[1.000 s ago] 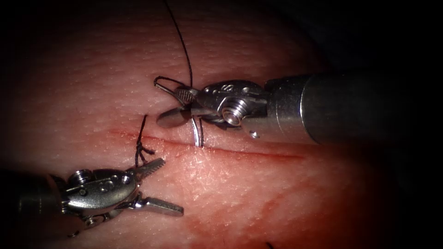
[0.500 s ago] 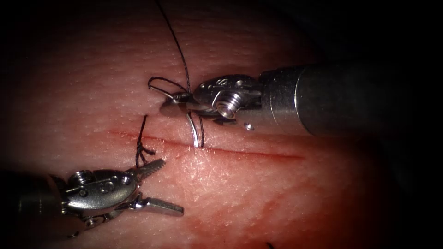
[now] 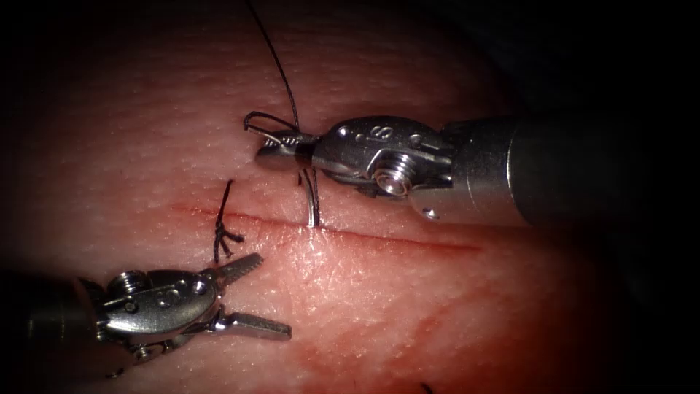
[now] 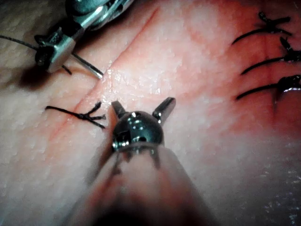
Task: Wound Closure
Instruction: Throw the needle through the bottom of the skin beneth the wound with the right driver
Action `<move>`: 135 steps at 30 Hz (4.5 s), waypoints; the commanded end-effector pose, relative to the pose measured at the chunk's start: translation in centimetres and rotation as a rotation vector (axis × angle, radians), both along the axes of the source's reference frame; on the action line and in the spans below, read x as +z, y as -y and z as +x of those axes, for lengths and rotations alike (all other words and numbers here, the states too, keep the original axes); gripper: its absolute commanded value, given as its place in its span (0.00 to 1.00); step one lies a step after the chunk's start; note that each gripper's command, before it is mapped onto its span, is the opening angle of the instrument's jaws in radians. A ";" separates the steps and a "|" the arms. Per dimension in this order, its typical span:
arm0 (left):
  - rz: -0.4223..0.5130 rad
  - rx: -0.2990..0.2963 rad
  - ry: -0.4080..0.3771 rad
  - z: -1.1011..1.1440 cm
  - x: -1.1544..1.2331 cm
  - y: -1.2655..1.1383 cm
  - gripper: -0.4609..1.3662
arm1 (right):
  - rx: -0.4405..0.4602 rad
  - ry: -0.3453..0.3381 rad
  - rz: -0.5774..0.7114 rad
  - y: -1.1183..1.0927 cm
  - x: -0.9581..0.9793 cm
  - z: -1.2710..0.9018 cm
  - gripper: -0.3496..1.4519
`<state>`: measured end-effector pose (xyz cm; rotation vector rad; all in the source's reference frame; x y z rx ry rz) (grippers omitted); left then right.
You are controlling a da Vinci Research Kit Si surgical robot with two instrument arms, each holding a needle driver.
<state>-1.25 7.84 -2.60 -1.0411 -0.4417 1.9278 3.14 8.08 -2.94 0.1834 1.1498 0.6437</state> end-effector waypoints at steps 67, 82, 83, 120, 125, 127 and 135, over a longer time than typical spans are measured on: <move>-0.017 0.060 0.002 0.14 0.23 0.75 0.58 | 0.413 -0.418 0.278 -0.20 -0.01 0.09 0.00; -0.011 0.065 0.009 0.23 0.23 0.76 0.60 | 0.443 -0.448 0.661 0.06 -0.09 0.11 0.00; -0.011 0.066 0.009 0.23 0.23 0.76 0.60 | 0.444 -0.452 0.672 0.06 -0.09 0.11 0.00; -0.011 0.067 0.006 0.32 0.21 0.74 0.62 | 0.381 -0.579 1.369 0.87 -0.28 0.54 0.00; -0.010 0.067 0.006 0.32 0.20 0.73 0.62 | 0.370 -0.583 1.427 1.10 -0.35 0.64 0.00; -0.005 0.064 0.007 0.33 0.20 0.73 0.62 | 0.372 -0.572 1.463 1.20 -0.39 0.66 0.00; -0.003 0.063 0.003 0.39 0.18 0.68 0.62 | 0.379 -0.514 1.463 1.53 -0.58 0.68 0.00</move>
